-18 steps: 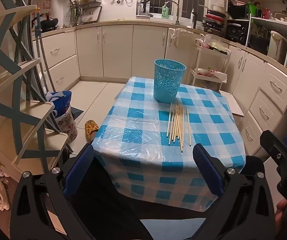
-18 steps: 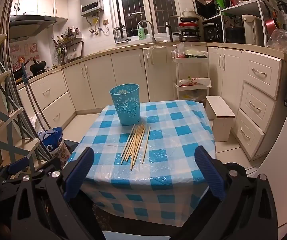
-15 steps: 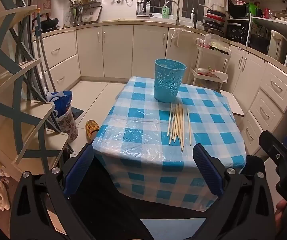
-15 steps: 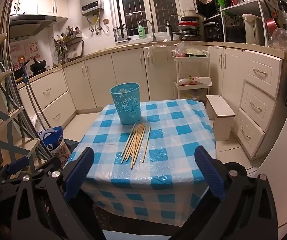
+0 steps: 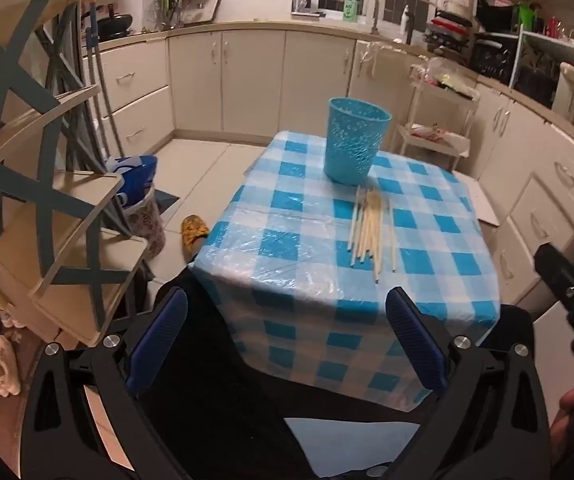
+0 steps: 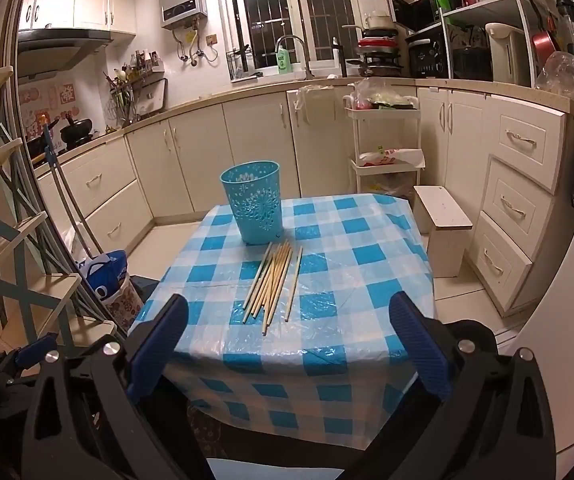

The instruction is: Organize utensils

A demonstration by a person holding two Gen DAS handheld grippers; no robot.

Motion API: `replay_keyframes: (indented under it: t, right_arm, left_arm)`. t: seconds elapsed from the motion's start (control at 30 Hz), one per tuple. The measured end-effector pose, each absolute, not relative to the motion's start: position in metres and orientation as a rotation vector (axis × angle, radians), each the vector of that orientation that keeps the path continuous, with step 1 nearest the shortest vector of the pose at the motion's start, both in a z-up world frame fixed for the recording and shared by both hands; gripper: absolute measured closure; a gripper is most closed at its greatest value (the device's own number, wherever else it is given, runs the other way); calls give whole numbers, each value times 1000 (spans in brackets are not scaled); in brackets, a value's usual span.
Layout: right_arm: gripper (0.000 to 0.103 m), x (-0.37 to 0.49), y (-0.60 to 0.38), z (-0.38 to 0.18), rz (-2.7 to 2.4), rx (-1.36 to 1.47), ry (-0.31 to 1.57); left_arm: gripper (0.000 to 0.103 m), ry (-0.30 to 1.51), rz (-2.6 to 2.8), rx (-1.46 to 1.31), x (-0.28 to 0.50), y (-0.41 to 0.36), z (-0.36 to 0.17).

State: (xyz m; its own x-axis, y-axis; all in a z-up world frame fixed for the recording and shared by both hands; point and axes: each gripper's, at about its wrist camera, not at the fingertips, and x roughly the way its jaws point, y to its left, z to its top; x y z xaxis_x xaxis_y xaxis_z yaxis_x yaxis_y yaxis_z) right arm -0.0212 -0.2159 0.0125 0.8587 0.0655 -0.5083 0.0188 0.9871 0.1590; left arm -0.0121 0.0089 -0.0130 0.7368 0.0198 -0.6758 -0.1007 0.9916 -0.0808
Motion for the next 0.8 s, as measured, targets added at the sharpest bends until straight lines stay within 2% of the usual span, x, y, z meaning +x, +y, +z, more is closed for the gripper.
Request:
replay_keyframes:
  t: [0.8]
  right_arm:
    - [6, -27, -208, 10, 44, 148, 543]
  left_arm:
    - [7, 671, 106, -108, -14, 17, -2]
